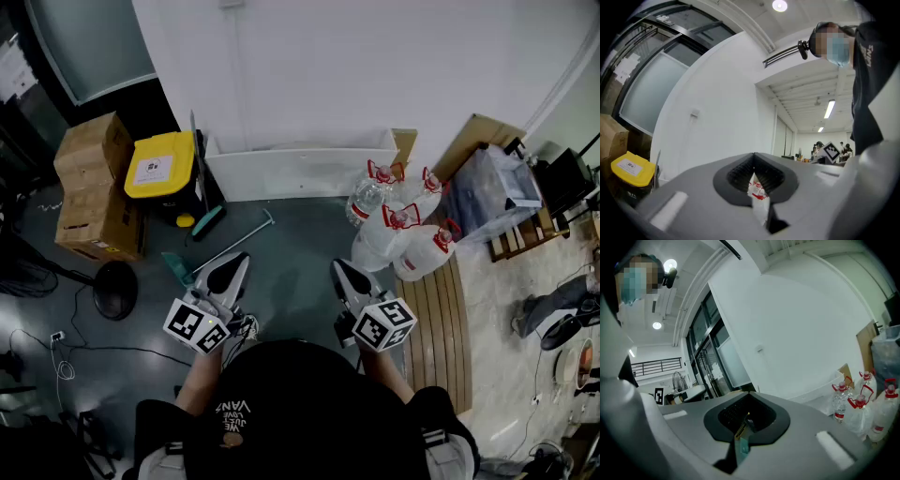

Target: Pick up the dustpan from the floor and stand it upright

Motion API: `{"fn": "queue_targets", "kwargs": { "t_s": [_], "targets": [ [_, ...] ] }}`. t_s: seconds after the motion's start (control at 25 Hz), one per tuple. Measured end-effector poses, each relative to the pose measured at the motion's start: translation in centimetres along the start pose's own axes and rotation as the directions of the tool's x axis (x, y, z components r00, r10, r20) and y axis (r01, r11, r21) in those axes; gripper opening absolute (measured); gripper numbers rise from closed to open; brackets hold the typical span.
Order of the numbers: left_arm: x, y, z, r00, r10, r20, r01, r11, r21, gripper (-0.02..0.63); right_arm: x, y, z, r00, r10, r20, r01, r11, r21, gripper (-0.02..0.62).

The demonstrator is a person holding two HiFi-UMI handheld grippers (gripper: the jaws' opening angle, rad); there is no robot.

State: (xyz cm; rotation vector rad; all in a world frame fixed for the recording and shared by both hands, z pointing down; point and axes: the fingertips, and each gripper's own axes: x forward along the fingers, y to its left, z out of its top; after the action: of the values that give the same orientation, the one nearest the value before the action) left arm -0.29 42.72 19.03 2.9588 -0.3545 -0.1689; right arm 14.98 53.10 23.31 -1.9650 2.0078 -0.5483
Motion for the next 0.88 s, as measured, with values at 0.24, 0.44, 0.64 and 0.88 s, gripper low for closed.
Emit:
{"fn": "queue_targets", "kwargs": {
  "t_s": [0.24, 0.44, 0.64, 0.88],
  "targets": [
    [0.1, 0.0, -0.8, 1.000, -0.008, -0.020, 0.008, 1.000, -0.005, 0.054, 0.5, -0.1, 0.1, 1.000, 0.020, 0.015, -0.020, 1.000, 0.005, 0.003],
    [0.6, 1.9, -2.0, 0.999, 0.000, -0.041, -0.001, 1.000, -0.027, 0.054, 2.7, -0.5, 0.0, 0.999, 0.031, 0.013, -0.031, 0.999, -0.017, 0.005],
    [1.6, 6.7, -2.6, 0.998, 0.000, -0.063, -0.003, 0.999, -0.038, 0.055, 7.6, -0.8, -0.2, 1.000, 0.000, 0.011, 0.000, 0.999, -0.034, 0.029],
    [2.3, 14.4, -1.8, 0.997, -0.029, -0.078, 0.026, 0.999, -0.040, 0.057, 15.1, -0.4, 0.2, 0.999, -0.032, 0.026, 0.033, 0.999, -0.023, 0.089]
  ]
}}
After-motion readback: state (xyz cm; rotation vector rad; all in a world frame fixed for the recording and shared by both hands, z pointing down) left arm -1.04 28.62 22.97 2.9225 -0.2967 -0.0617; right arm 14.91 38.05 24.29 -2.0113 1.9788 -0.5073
